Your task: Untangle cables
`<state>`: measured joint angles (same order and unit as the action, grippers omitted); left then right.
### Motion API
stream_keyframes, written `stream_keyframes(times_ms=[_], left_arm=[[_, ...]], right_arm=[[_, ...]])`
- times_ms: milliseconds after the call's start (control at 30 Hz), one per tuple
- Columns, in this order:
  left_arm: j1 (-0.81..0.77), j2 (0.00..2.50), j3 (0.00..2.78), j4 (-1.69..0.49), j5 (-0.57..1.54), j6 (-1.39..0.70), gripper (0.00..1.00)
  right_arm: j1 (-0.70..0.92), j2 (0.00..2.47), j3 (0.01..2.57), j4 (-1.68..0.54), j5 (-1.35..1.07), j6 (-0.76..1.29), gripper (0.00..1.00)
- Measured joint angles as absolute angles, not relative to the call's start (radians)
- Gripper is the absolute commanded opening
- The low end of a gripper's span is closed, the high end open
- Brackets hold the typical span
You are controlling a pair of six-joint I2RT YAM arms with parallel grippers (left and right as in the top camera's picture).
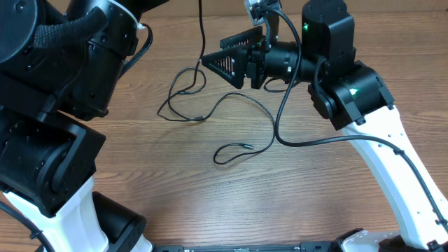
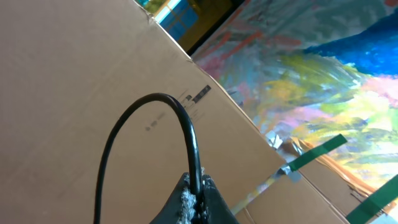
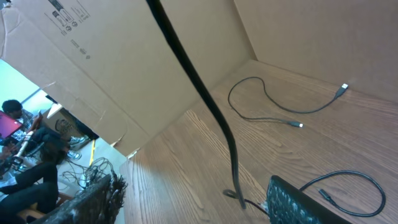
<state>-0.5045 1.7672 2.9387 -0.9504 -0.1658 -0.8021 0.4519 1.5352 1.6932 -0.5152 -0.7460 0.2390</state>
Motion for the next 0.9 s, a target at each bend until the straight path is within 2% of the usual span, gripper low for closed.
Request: stream_keyframes(times_ms=[400, 500, 600, 700, 833, 867, 900], left_arm=[[-0.505, 1.767, 2.939, -0.92, -0.036, -0.869, 0.04], [-0.505, 1.767, 2.939, -0.92, -0.021, -0.88, 0.04], [-0.505, 1.767, 2.939, -0.92, -0.012, -0.888, 0.04], [-0.505, 1.767, 2.939, -0.92, -0.01, -0.889, 0.04], [-0.505, 1.767, 2.939, -0.919, -0.012, -0.889, 0.04], [-0.505, 1.767, 2.939, -0.919, -0.015, -0.889, 0.04], [-0.505, 1.767, 2.939, -0.919, -0.019, -0.889, 0.04]], right_arm=[[0.452, 1.535, 1.693, -0.509, -0.743, 0.239, 0.72], [0.452, 1.535, 1.693, -0.508, -0.743, 0.239, 0.63], [0.452, 1.535, 1.693, -0.509, -0.743, 0.239, 0.61], [0.452, 1.535, 1.693, -0.508, -0.743, 0.242, 0.49], [0.452, 1.535, 1.693, -0.512, -0.741, 0.242, 0.26], [0.452, 1.535, 1.693, -0.514, -0.741, 0.238, 0.15], [0.452, 1.535, 1.693, -0.517, -0.741, 0.239, 0.09]])
